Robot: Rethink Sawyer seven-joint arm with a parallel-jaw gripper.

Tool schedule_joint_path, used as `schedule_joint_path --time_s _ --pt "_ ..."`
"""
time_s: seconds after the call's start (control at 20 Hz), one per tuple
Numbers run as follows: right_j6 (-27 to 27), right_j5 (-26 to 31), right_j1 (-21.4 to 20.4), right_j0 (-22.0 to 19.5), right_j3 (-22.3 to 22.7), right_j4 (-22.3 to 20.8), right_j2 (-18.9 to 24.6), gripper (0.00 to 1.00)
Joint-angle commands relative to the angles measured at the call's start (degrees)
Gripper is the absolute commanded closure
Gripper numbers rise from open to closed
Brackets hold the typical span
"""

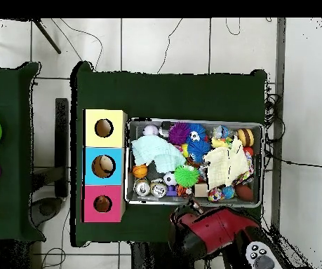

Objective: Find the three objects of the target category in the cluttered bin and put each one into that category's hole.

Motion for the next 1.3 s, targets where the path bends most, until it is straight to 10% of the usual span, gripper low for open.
schedule_joint_path --time_s 0.05,1.3 --pt "7.7 -4.8 3.9 0.5 -2.6 -1.7 -2.0 0.0" --pt "6.8 -7.2 8.0 1.2 -4.9 -1.1 -3.3 0.0"
